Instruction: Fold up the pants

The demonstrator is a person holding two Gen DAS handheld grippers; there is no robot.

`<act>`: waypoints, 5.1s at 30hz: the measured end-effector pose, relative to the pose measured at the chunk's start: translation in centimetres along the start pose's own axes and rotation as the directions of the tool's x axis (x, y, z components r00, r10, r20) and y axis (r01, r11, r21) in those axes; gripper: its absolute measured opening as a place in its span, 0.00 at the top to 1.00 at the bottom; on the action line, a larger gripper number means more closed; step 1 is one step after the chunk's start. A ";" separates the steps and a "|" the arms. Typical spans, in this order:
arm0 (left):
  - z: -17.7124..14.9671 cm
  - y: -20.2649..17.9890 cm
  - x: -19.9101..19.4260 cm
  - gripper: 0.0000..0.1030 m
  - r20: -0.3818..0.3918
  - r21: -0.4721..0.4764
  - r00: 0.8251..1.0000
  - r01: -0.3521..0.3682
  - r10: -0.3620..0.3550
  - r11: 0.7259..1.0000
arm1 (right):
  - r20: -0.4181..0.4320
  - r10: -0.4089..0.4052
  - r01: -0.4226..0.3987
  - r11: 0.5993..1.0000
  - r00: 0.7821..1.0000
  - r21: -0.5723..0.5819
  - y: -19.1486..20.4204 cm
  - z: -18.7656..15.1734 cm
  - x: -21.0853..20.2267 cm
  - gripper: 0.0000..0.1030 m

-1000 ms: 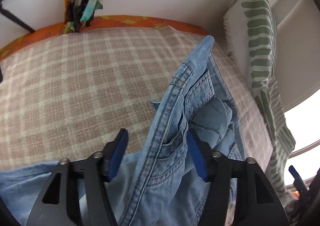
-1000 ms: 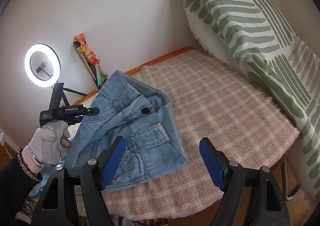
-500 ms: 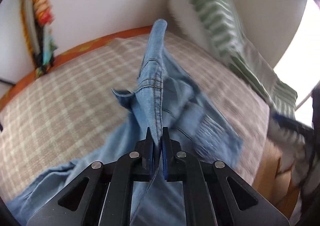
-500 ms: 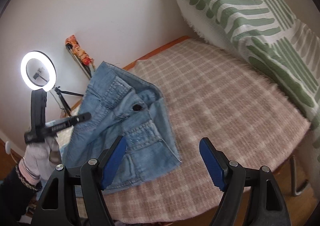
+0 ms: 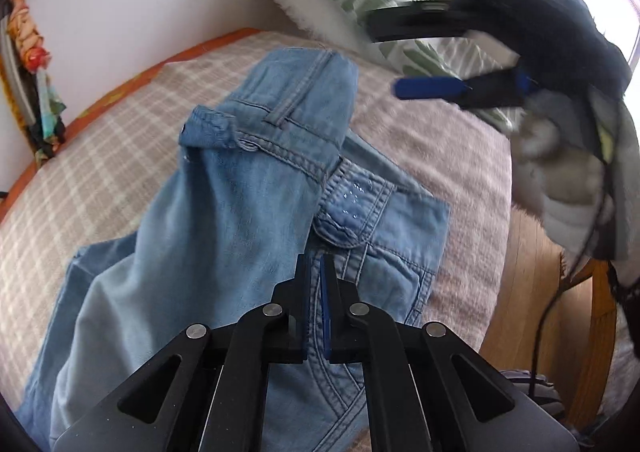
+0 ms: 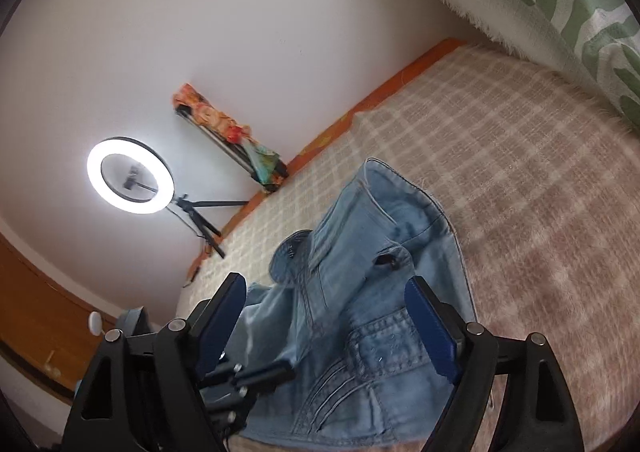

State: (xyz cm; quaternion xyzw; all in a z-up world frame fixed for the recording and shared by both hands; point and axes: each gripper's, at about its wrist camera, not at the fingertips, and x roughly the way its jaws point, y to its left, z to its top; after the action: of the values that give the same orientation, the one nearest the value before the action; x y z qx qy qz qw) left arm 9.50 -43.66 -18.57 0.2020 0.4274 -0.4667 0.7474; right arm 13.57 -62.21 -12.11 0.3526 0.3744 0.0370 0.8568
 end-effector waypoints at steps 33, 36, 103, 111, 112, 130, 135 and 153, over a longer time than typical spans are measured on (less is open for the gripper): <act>-4.5 3.3 -1.7 0.98 -0.013 0.145 0.977 -0.209 0.213 0.967 | -0.056 -0.105 0.104 0.994 0.993 -0.030 0.0 2.2 0.1 0.90; -4.3 3.1 -4.1 0.98 -0.004 0.101 0.995 -0.103 0.104 0.990 | -0.045 -0.080 0.079 0.997 0.996 -0.016 0.0 1.5 -2.1 0.91; -29.6 24.4 -23.4 0.77 -0.158 -0.661 0.828 -0.493 0.538 0.566 | -0.074 -0.317 0.270 0.889 0.945 -0.369 -1.7 2.9 6.0 0.90; -33.2 26.8 -28.2 0.77 -0.174 -0.740 0.795 -0.495 0.581 0.456 | -0.040 -0.429 0.377 0.831 0.902 -0.410 -1.1 3.0 6.6 0.60; -33.5 27.0 -28.6 0.77 -0.173 -0.746 0.794 -0.492 0.583 0.449 | -0.022 -0.430 0.383 0.827 0.903 -0.412 -0.6 3.1 6.2 0.60; -41.2 31.7 -43.6 0.59 -0.290 -0.778 0.668 -0.581 0.686 0.237 | -0.101 -0.119 -0.011 0.593 0.988 -0.805 20.9 -2.2 11.4 0.38; -45.3 33.7 -41.4 0.58 -0.296 -0.831 0.718 -0.518 0.630 0.200 | -0.174 -0.107 -0.090 0.537 0.979 -0.839 23.5 -4.4 15.9 0.38; -51.2 35.7 -31.3 0.58 -0.380 -0.800 0.754 -0.559 0.536 0.219 | -0.521 -0.165 -0.454 0.322 0.838 -0.831 32.1 -15.3 29.9 0.57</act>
State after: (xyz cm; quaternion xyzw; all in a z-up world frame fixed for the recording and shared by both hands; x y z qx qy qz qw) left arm 11.31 25.87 -24.47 -0.0738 0.5124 0.1210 0.8470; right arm 31.24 -19.56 -17.49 -0.1967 0.4632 0.4191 0.7558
